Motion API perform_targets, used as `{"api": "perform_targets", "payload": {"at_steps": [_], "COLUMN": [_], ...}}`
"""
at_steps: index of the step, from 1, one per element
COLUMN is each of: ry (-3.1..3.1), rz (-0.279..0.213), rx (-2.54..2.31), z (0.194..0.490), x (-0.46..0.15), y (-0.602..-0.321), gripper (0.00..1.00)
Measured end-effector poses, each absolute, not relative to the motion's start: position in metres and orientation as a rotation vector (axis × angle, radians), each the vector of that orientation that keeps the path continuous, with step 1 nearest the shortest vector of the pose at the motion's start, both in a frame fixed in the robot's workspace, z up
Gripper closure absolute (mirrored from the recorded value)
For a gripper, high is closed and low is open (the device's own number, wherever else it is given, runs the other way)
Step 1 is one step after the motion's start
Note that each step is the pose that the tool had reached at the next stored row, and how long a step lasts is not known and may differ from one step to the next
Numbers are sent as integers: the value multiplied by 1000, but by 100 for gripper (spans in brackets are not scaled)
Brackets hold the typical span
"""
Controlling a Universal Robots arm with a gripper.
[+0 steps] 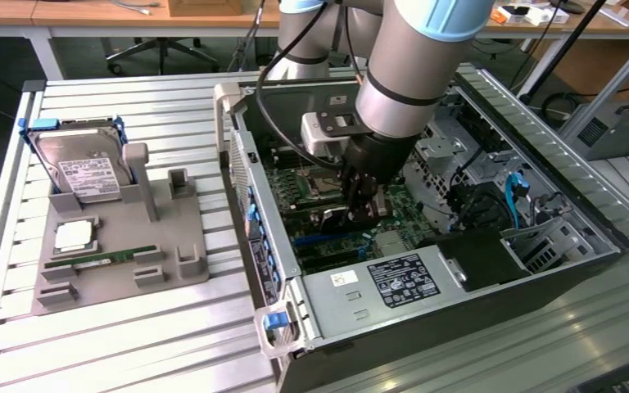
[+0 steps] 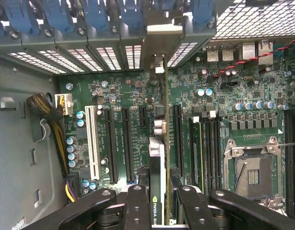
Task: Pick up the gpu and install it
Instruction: 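Insert the gpu into the slot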
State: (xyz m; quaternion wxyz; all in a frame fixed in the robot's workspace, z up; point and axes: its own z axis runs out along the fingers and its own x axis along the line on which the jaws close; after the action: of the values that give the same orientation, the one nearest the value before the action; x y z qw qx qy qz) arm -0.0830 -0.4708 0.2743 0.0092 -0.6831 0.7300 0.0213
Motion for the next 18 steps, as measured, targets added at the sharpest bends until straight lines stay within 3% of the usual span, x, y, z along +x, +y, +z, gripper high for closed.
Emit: {"api": "perform_targets", "payload": {"at_steps": [18], "ry": [2282], "rz": [66], "rx": [-2132], "z": [274], "x": [-85], "y": [-470], "gripper": [73]}}
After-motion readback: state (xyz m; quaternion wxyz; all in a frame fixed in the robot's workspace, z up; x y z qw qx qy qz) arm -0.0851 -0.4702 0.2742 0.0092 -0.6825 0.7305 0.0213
